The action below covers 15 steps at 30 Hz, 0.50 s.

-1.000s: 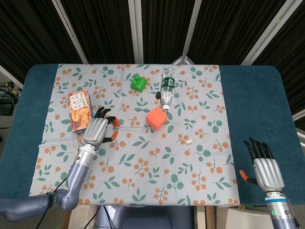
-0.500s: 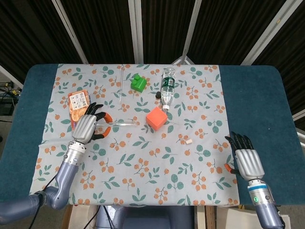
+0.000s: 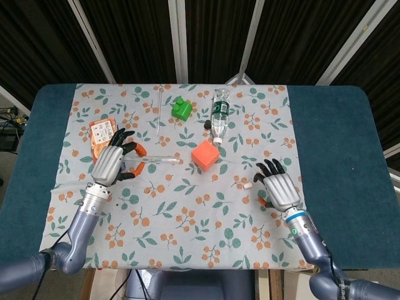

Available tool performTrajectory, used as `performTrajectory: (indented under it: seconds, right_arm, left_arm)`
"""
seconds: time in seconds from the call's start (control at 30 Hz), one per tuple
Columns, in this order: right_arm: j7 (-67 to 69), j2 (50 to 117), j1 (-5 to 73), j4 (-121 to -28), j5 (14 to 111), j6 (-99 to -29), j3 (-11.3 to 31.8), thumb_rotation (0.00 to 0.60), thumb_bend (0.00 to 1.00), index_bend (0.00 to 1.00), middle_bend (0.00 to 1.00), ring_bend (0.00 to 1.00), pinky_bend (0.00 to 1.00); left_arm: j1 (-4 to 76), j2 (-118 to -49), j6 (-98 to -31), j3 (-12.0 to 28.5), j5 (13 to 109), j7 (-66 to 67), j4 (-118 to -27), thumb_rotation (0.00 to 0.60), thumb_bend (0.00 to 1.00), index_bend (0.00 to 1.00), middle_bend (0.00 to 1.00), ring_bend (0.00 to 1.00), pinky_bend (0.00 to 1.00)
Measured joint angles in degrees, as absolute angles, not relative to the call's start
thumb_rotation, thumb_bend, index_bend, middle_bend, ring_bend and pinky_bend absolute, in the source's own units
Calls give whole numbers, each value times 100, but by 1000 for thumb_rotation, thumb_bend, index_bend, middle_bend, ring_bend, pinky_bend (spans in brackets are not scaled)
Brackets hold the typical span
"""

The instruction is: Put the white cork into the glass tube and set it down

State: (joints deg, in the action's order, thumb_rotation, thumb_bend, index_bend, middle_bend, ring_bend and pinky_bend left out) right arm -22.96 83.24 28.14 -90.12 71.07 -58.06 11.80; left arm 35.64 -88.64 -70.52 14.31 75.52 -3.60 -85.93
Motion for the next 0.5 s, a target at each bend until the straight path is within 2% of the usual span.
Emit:
performTrajectory:
  seconds: [0.5]
  right_arm:
    - [-2287, 9068, 3460, -7754, 6824, -5310, 1258, 600, 282, 470, 185, 79, 0]
  left_arm:
    - [3538, -8721, -7114, 1510, 7574, -278, -8808, 600, 810, 568, 498, 135, 20]
